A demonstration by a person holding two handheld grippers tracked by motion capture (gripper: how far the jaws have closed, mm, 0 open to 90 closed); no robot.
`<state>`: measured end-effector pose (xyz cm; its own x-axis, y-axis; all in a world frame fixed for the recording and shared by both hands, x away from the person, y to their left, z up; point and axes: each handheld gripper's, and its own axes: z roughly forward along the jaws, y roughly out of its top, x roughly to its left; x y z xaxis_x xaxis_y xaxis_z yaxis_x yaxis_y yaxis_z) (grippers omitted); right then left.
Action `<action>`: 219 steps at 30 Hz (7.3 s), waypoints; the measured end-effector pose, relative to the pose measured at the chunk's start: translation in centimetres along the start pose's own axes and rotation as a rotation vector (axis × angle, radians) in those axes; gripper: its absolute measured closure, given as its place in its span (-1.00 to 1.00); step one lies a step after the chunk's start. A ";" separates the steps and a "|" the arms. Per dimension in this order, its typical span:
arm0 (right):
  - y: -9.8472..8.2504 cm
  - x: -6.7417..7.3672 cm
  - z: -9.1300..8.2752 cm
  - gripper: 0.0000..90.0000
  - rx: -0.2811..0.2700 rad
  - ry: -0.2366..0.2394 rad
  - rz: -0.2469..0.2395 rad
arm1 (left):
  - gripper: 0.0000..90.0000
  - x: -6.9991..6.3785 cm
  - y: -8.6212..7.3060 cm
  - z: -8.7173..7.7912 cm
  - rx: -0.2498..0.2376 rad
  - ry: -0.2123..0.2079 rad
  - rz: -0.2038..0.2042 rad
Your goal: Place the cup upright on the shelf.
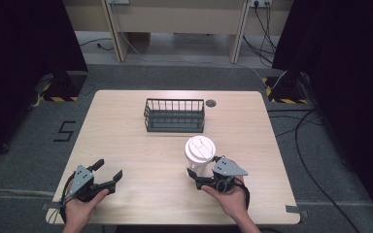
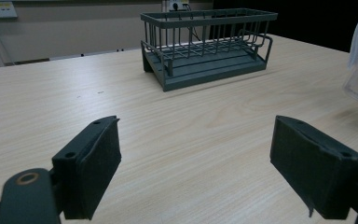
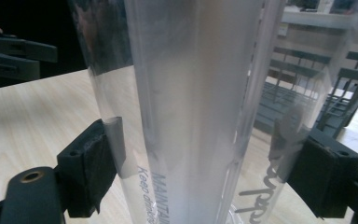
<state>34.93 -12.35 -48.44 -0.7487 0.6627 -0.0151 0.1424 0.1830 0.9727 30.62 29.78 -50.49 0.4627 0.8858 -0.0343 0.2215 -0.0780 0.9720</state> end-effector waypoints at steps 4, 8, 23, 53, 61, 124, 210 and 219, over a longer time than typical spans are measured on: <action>0.3 -0.5 0.0 -0.60 -0.002 -0.017 -0.001 | -0.66 0.1 0.0 -0.1 -0.001 0.005 -0.004; 0.5 -0.8 0.1 -0.59 -0.004 -0.024 -0.003 | -0.66 0.0 0.0 0.0 0.000 0.005 -0.003; 3.0 -2.3 1.3 -0.59 -0.031 -0.065 -0.016 | -0.66 -0.1 -0.1 0.0 0.000 0.002 -0.004; 5.9 -4.3 4.5 -0.59 -0.036 -0.098 -0.015 | -0.66 -0.1 -0.2 0.0 0.001 0.000 -0.016; 6.5 -4.8 5.4 -0.59 -0.034 -0.111 -0.010 | -0.66 0.1 -0.2 -0.1 0.001 0.003 -0.019; 12.3 -9.3 10.7 -0.59 -0.024 -0.196 0.007 | -0.64 0.1 -0.1 0.0 -0.003 -0.002 -0.029; 11.7 -10.5 19.1 -0.59 0.041 -0.247 0.088 | -0.64 0.1 -0.1 0.0 -0.014 -0.012 -0.036; 10.8 -10.5 19.6 -0.59 0.062 -0.249 0.094 | -0.64 0.1 -0.1 0.0 -0.011 -0.014 -0.038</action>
<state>57.01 -3.08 -42.33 -0.5491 0.8357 0.0106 0.2488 0.1513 0.9567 30.69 29.89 -50.57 0.4663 0.8815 -0.0745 0.2294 -0.0391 0.9725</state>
